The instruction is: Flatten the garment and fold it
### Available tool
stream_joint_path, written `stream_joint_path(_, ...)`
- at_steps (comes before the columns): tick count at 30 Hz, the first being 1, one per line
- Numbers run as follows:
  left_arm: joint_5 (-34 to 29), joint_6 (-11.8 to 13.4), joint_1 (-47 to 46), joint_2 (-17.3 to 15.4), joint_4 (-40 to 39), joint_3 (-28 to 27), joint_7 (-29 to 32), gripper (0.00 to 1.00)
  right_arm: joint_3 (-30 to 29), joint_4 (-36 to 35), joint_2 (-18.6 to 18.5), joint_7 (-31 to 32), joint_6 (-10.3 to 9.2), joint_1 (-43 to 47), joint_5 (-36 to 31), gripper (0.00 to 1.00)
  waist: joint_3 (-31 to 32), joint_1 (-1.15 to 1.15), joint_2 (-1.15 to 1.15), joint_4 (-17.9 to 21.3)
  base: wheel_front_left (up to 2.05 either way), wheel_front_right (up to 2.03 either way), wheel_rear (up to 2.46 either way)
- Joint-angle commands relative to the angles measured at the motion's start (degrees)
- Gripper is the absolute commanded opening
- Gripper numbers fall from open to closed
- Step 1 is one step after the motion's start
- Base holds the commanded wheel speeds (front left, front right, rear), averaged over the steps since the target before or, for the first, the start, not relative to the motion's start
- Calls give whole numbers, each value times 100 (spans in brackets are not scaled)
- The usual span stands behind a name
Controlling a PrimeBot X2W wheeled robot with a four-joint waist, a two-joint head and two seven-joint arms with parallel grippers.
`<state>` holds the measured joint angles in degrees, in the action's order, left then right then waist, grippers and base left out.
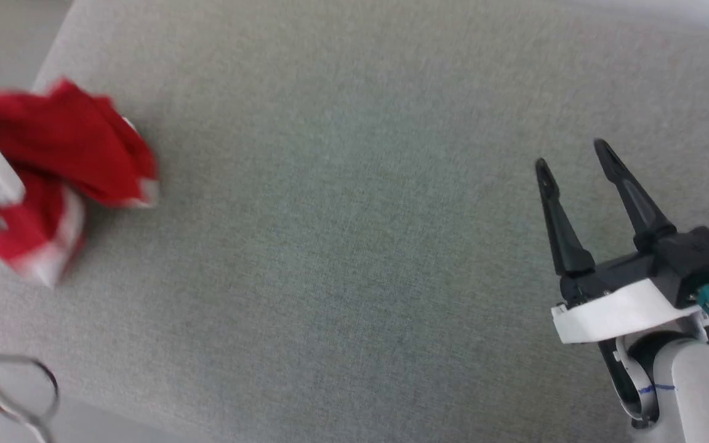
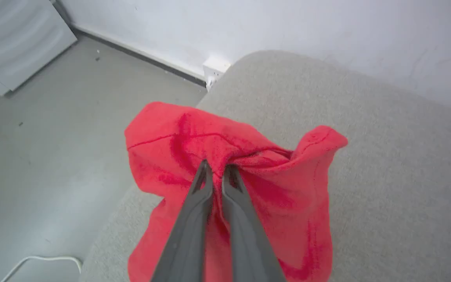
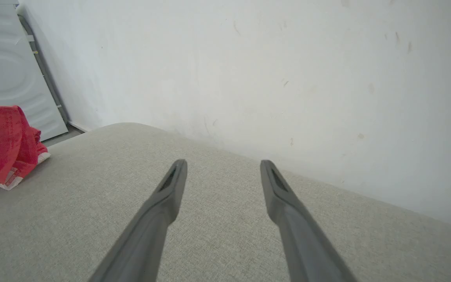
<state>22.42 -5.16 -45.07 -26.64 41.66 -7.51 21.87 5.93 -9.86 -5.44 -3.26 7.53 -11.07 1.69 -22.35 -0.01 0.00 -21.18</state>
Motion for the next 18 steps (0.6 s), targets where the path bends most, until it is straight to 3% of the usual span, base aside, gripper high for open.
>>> stream_joint_path(1,-146,84,-206,-64,-246,59,-312,0,-91,54,48,-82,-4,102,34,100,419,1,0,139,0,0,0)
stream_joint_path(10,-718,256,-605,-64,-1658,433,-1688,0,-437,230,231,-278,-4,454,66,100,1029,1,0,545,0,0,0)
stream_joint_path(18,-781,239,-424,543,-2991,1022,-1832,0,-595,290,254,-393,-4,669,265,100,1356,1,0,1281,0,0,0)
